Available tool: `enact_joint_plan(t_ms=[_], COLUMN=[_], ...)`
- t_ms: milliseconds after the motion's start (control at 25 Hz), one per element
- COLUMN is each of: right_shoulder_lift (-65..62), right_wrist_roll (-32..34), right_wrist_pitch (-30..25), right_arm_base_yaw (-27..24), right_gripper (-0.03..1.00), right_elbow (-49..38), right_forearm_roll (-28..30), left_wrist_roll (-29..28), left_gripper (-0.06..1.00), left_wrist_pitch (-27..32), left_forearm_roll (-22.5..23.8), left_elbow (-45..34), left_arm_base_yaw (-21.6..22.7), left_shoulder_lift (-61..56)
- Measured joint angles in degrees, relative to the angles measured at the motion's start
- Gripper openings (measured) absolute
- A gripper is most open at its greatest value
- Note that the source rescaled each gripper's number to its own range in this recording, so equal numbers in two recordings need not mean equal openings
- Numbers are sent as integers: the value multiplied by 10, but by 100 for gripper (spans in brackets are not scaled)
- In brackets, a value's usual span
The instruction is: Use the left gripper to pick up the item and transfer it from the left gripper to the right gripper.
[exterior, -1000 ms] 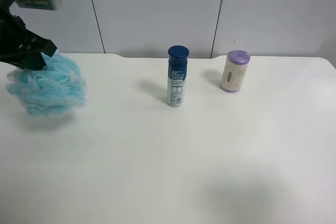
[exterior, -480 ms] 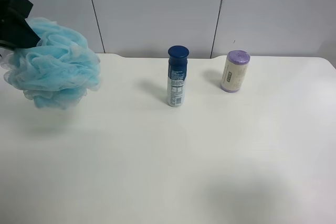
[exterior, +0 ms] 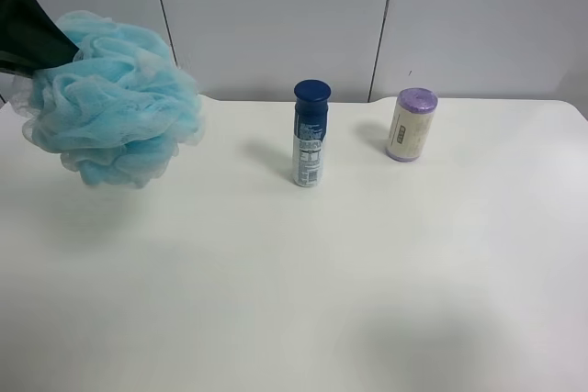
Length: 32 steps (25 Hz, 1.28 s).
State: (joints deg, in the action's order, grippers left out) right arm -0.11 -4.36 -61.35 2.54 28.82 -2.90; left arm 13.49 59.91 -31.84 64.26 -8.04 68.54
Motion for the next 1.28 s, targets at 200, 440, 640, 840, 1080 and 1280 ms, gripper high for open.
enact_joint_plan(t_ms=[200, 440, 640, 840, 1080, 1280], right_shoulder_lift=[59, 182, 259, 323, 386, 426], right_wrist_roll=[-22, -71, -125, -170, -213, -266], right_wrist_pitch=[0, 34, 98, 159, 187, 203], right_arm_base_yaw=[0, 3, 43, 110, 176, 234], right_gripper=[99, 99, 99, 99, 99, 99], right_elbow=[1, 58, 81, 85, 116, 122], right_forearm_roll=[-57, -108, -137, -162, -187, -220], left_wrist_roll=[4, 8, 14, 4, -2, -3], left_gripper=[1, 0, 0, 0, 0, 0], left_wrist_pitch=[-8, -9, -31, -72, -116, -160], left_forearm_roll=[-29, -53, -61, -64, -88, -117], left_elbow=[0, 0, 0, 0, 0, 0], left_arm_base_yaw=[0, -2, -59, -138, -221, -273], left_shoulder_lift=[0, 1, 13, 38, 85, 116])
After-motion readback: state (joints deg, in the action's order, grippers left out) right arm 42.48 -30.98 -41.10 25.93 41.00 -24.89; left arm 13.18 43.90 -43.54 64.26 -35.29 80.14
